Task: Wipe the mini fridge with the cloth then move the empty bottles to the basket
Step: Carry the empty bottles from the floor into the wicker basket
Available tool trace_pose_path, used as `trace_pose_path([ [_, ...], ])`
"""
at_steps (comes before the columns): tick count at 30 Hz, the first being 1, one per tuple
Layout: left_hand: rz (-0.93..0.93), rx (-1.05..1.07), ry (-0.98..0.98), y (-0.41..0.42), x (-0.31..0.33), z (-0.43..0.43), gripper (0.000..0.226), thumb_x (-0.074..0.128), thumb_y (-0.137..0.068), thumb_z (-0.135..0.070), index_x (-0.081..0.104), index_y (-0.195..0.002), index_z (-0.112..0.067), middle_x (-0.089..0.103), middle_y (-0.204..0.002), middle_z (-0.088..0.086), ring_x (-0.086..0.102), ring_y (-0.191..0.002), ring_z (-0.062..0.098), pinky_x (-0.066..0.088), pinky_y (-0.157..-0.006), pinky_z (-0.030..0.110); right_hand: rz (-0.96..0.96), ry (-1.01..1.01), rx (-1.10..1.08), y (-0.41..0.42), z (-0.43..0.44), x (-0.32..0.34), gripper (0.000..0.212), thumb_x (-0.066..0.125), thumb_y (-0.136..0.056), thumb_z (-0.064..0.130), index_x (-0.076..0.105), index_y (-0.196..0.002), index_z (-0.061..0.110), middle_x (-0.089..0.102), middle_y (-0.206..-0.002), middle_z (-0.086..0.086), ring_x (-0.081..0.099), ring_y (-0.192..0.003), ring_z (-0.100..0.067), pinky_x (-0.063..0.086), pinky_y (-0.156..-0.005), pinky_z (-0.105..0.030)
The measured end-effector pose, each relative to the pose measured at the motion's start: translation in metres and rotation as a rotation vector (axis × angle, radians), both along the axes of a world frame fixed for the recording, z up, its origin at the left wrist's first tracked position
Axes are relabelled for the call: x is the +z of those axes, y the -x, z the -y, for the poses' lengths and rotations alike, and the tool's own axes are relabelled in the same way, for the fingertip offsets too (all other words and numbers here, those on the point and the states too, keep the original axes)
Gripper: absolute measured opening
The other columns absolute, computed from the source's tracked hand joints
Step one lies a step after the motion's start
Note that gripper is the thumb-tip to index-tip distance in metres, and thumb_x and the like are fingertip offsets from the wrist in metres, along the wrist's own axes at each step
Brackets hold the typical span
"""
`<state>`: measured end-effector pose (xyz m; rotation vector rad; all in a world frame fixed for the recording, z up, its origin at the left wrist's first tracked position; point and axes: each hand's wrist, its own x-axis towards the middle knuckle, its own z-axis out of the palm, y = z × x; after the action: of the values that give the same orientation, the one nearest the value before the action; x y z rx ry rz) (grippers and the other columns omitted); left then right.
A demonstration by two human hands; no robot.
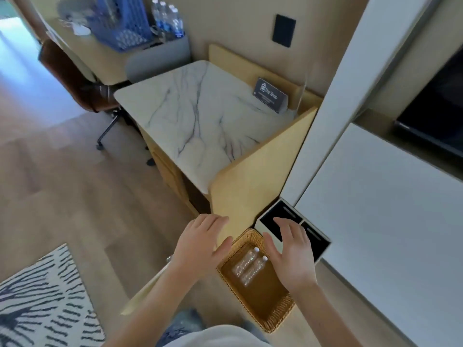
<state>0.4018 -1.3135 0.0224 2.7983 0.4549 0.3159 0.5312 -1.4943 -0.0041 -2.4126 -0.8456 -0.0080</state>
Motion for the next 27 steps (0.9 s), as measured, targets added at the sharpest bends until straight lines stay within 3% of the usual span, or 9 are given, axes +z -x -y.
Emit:
trace_pose_path([
  [4, 0.077, 0.295, 0.101, 0.054, 0.014, -0.029, 0.037, 0.049, -0.096, -0.044, 0.059, -0.129, -0.029, 0.059, -0.125, -0.015, 0.052, -0.118, 0.007, 0.041, -0.100, 0.026, 0.055, -0.062, 0.188, 0.014, -0.057, 0.009, 0.040, 0.064, -0.093, 0.034, 0.063, -0.124, 0.009, 0.066, -0.119, -0.008, 0.062, -0.113, -0.025, 0.054, -0.093, -0.040],
  [6, 0.049, 0.395, 0.106, 0.089, 0.011, -0.046, 0.041, 0.048, -0.097, -0.047, 0.056, -0.134, -0.029, 0.056, -0.130, -0.015, 0.049, -0.123, 0.007, 0.041, -0.105, 0.028, 0.043, -0.060, 0.297, 0.030, -0.089, 0.012, 0.044, 0.056, -0.095, 0.041, 0.062, -0.126, 0.011, 0.066, -0.120, -0.007, 0.061, -0.112, -0.023, 0.056, -0.091, -0.040],
  [9, 0.041, 0.514, 0.090, 0.146, 0.012, -0.066, 0.042, 0.046, -0.097, -0.046, 0.060, -0.129, -0.023, 0.061, -0.123, -0.010, 0.054, -0.115, 0.012, 0.048, -0.096, 0.032, -0.002, -0.042, 0.424, 0.068, -0.136, 0.014, 0.052, 0.042, -0.096, 0.053, 0.056, -0.132, 0.019, 0.062, -0.126, 0.001, 0.056, -0.117, -0.015, 0.049, -0.096, -0.030],
  [11, 0.038, 0.587, 0.054, 0.185, 0.012, -0.075, 0.044, 0.044, -0.093, -0.045, 0.064, -0.122, -0.018, 0.066, -0.114, -0.007, 0.060, -0.106, 0.015, 0.050, -0.088, 0.031, -0.013, -0.036, 0.506, 0.099, -0.165, 0.011, 0.049, 0.047, -0.096, 0.051, 0.055, -0.134, 0.021, 0.061, -0.128, 0.002, 0.054, -0.118, -0.012, 0.040, -0.096, -0.024],
  [13, 0.032, 0.648, 0.040, 0.227, 0.009, -0.085, 0.040, 0.046, -0.091, -0.041, 0.066, -0.115, -0.016, 0.067, -0.107, -0.006, 0.063, -0.099, 0.017, 0.051, -0.084, 0.031, -0.033, -0.023, 0.583, 0.134, -0.190, 0.006, 0.047, 0.056, -0.094, 0.046, 0.057, -0.133, 0.020, 0.061, -0.128, 0.001, 0.055, -0.119, -0.013, 0.043, -0.098, -0.025],
  [16, -0.004, 0.735, 0.104, 0.288, -0.003, -0.101, 0.046, 0.044, -0.093, -0.045, 0.064, -0.123, -0.017, 0.066, -0.115, -0.006, 0.060, -0.108, 0.015, 0.051, -0.092, 0.034, -0.092, 0.030, 0.661, 0.187, -0.221, -0.004, 0.047, 0.060, -0.094, 0.045, 0.058, -0.134, 0.021, 0.060, -0.132, 0.001, 0.055, -0.122, -0.015, 0.046, -0.102, -0.031],
  [20, -0.070, 0.746, 0.134, 0.371, -0.026, -0.137, 0.052, 0.042, -0.096, -0.051, 0.058, -0.133, -0.020, 0.060, -0.131, -0.007, 0.053, -0.123, 0.014, 0.043, -0.107, 0.037, -0.104, 0.074, 0.651, 0.256, -0.258, -0.021, 0.047, 0.059, -0.095, 0.044, 0.057, -0.135, 0.019, 0.060, -0.131, 0.000, 0.055, -0.120, -0.015, 0.044, -0.102, -0.029],
  [27, -0.018, 0.710, 0.078, 0.481, -0.005, -0.226, 0.051, 0.042, -0.093, -0.050, 0.064, -0.125, -0.017, 0.065, -0.123, -0.006, 0.059, -0.113, 0.017, 0.048, -0.099, 0.035, -0.103, 0.083, 0.585, 0.350, -0.328, -0.015, 0.048, 0.057, -0.096, 0.043, 0.056, -0.135, 0.016, 0.061, -0.128, -0.001, 0.053, -0.122, -0.018, 0.045, -0.103, -0.034],
])
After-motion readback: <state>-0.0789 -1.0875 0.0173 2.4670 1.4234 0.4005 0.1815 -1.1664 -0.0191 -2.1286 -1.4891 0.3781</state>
